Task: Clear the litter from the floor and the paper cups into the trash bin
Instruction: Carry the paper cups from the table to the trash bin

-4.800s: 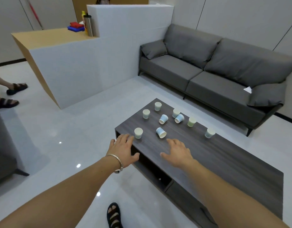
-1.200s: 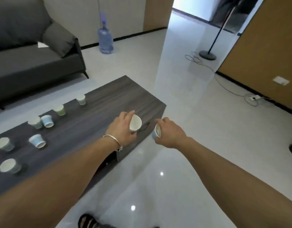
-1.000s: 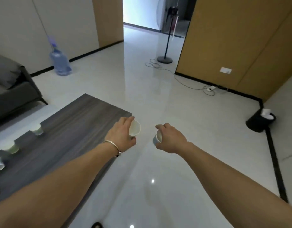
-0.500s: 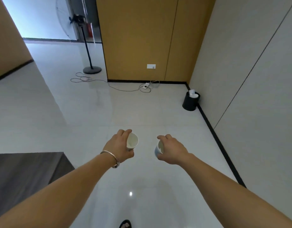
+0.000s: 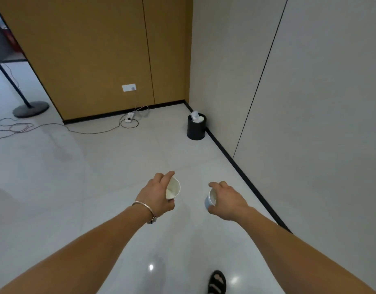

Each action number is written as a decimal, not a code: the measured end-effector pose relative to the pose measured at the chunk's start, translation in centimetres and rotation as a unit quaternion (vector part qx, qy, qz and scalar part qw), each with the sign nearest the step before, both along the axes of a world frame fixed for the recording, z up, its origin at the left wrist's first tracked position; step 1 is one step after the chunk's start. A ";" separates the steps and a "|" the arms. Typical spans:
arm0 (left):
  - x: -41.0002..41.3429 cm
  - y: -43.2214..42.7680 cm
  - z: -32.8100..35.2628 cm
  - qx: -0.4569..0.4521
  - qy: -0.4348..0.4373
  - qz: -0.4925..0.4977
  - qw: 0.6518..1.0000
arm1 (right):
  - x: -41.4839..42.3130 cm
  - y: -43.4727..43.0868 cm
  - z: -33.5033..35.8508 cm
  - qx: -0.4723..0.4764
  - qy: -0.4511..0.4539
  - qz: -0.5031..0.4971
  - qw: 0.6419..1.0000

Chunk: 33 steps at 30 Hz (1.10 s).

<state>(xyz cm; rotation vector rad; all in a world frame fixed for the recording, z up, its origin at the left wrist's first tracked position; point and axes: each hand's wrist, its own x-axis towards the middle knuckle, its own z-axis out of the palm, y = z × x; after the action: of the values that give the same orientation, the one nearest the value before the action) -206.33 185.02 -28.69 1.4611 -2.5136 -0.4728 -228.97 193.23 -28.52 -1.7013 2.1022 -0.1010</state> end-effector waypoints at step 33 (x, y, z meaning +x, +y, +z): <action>-33.5 -58.6 -1.3 0.016 0.020 -0.062 0.998 | -31.4 -56.8 -0.3 -0.005 0.010 -0.044 0.999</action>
<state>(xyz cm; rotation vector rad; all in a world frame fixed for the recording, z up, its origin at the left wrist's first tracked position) -239.80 126.46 -30.02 1.2968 -2.5868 -0.5586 -260.37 136.42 -28.81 -1.6221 2.1946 -0.1201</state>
